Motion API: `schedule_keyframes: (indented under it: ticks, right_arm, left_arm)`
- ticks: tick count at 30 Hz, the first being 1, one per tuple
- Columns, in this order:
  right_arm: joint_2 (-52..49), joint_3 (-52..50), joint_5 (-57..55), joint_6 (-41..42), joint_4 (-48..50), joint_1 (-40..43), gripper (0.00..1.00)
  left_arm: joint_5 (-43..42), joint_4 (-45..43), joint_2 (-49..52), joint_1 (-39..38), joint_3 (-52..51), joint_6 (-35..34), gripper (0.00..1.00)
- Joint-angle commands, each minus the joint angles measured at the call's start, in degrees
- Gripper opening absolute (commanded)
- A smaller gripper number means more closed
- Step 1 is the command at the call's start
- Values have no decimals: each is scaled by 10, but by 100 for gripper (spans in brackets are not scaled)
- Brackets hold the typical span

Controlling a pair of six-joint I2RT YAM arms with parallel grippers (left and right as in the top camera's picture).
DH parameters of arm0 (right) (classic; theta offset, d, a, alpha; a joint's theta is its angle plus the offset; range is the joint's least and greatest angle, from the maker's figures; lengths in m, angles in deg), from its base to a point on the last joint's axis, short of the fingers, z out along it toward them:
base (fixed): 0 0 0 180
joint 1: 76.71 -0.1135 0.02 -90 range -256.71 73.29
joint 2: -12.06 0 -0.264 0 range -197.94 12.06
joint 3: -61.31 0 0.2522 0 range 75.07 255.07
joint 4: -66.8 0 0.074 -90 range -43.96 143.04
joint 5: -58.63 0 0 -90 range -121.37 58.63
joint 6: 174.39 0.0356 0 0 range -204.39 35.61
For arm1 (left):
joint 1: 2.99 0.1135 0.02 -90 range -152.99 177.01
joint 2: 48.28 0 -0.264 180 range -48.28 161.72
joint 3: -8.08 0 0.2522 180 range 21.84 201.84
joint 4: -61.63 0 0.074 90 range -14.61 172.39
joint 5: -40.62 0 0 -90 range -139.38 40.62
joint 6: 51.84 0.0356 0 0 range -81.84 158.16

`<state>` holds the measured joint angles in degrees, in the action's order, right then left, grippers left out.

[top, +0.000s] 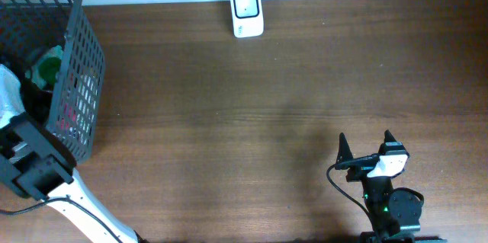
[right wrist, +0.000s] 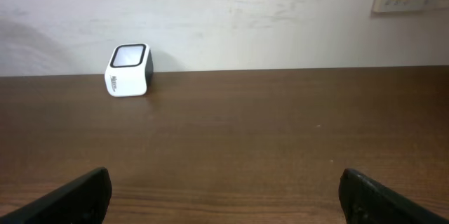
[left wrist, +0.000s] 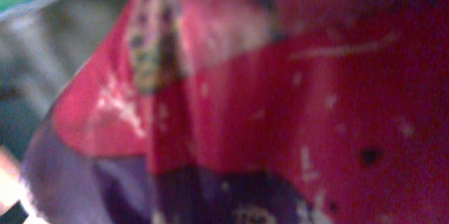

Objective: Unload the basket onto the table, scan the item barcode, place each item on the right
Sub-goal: 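Reach the left gripper into the basket and grasp the red-purple pack, then carry the red-purple pack to the scanner and set it down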

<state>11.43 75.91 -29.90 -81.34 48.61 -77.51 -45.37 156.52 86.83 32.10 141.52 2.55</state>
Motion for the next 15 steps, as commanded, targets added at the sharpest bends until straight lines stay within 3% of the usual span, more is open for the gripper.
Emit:
schedule_keyframes:
  ticks: [1, 7, 13, 15]
  right_arm:
    - [4, -5, -3, 4, 0, -3, 99]
    - [4, -5, -3, 4, 0, -3, 99]
    - [4, -5, -3, 4, 0, -3, 99]
    - [4, -5, -3, 4, 0, -3, 99]
  left_arm:
    - [-46, 62, -2, 4, 142, 3, 0]
    - [-62, 156, -3, 5, 436, 5, 0]
    - [-159, 154, -17, 4, 583, 4, 0]
    - [-249, 137, -27, 4, 602, 4, 0]
